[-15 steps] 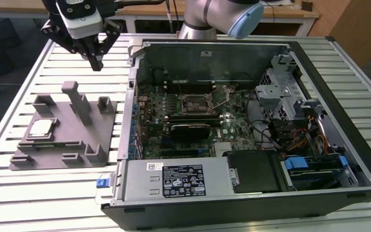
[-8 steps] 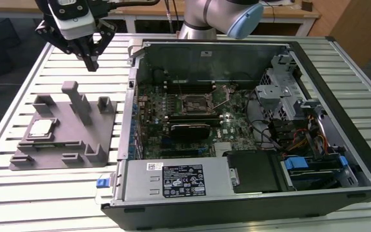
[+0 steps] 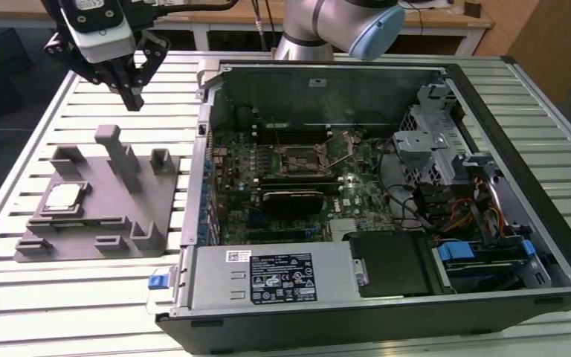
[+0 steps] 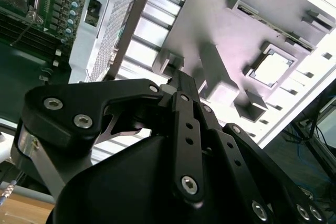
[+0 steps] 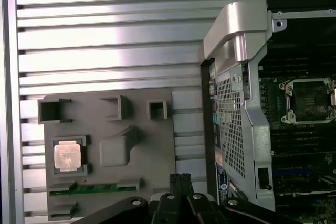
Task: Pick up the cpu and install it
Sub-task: 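Reach for the cpu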
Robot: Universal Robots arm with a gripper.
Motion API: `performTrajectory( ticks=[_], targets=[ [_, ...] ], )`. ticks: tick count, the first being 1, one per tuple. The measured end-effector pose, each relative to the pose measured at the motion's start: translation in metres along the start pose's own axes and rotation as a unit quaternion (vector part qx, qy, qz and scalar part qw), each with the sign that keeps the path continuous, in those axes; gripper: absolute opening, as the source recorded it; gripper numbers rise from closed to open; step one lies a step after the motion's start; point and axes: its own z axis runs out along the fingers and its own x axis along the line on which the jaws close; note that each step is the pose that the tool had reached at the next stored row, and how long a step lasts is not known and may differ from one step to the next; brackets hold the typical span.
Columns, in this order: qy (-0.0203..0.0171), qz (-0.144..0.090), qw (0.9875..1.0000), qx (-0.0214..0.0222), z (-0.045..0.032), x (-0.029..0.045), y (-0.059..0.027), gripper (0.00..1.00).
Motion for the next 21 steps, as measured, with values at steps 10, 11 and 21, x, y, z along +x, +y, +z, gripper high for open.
performTrajectory(
  ticks=[10, 11, 21],
  targets=[
    [0.0, 0.0, 1.0, 0.0, 0.0014, 0.0148, -0.0012, 0.11],
    [0.0001, 0.0, 1.0, 0.0, 0.0016, 0.0163, -0.0013, 0.11],
    [0.0001, 0.0, 1.0, 0.0, 0.003, 0.0316, -0.0025, 0.11]
  ],
)
